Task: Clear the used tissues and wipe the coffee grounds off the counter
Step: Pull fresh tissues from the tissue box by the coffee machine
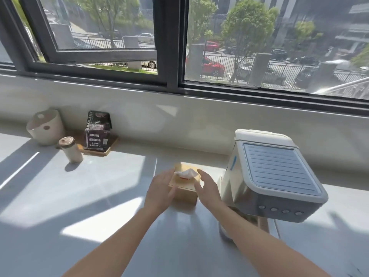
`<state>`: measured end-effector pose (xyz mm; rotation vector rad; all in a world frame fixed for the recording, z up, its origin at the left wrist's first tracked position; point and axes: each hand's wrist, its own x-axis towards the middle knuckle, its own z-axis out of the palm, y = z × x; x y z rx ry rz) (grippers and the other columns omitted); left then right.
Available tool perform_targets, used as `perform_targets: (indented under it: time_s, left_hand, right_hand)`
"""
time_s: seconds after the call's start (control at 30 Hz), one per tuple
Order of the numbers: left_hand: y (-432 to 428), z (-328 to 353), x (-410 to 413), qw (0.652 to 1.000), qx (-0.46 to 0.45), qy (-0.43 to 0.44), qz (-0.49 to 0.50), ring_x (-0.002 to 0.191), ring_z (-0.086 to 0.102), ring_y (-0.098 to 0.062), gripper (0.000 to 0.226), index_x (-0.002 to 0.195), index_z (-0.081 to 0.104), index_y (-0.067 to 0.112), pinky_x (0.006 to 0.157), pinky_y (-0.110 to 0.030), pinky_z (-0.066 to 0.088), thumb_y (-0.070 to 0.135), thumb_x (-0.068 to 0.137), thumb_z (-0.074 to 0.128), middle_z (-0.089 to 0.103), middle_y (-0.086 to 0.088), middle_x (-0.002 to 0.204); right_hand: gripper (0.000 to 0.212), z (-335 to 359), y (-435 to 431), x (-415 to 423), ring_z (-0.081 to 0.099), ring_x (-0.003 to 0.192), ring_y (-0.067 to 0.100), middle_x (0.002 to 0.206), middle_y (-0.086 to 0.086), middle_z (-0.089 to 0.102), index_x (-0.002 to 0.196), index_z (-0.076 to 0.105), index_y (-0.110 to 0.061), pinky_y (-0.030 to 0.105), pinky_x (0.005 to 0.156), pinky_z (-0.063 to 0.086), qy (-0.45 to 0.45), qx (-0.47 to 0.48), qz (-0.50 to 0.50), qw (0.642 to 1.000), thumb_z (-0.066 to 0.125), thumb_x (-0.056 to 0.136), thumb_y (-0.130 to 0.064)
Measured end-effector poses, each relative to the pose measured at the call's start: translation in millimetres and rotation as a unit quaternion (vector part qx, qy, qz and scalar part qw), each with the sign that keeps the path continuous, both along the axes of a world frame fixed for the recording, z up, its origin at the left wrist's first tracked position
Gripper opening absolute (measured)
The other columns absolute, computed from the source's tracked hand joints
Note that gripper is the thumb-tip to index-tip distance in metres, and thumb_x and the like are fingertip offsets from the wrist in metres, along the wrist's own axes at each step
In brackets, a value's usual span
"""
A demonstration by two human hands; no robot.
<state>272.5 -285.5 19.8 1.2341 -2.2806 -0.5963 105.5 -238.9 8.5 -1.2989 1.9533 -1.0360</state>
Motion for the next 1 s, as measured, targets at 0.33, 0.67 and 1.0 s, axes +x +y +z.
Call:
perform_targets:
  time_s: [0.33,0.67,1.0]
  left_hand:
    - [-65.4,-42.8,-25.9,0.993,0.111,0.043,0.014,0.127,0.044,-0.017,0.055,0.136,0.046,0.023,0.100,-0.025,0.034,0.014,0.083,0.059,0.051,0.002,0.139]
    - [-87.4,-37.6,-37.8,0.964,0.132,0.216,0.081,0.083,0.064,-0.015,0.025,0.076,0.070,0.035,0.074,-0.029,0.049,0.012,0.078,0.060,0.070,0.014,0.081]
    - [-117.3,72.5,-33.7,0.874,0.303,0.378,-0.033,0.072,0.052,-0.019,0.023,0.089,0.066,0.003,0.065,-0.030,0.041,0.026,0.090,0.060,0.059,-0.007,0.080]
  right_hand:
    - [0.032,-24.1,-58.0,-5.8,0.053,0.113,0.013,0.125,-0.004,0.056,0.120,0.057,-0.023,0.030,0.092,0.044,0.006,0.043,-0.052,0.998,0.053,0.088,-0.025]
    - [0.022,-18.3,-70.5,-14.7,0.057,0.081,0.019,0.080,-0.003,0.065,0.078,0.063,-0.018,0.029,0.070,0.044,-0.079,-0.029,-0.122,0.989,0.050,0.082,-0.001]
    - [0.024,83.6,-85.4,-16.0,0.044,0.055,0.003,0.064,-0.008,0.051,0.069,0.057,-0.025,0.015,0.048,0.036,-0.189,-0.149,-0.084,0.967,0.049,0.089,-0.014]
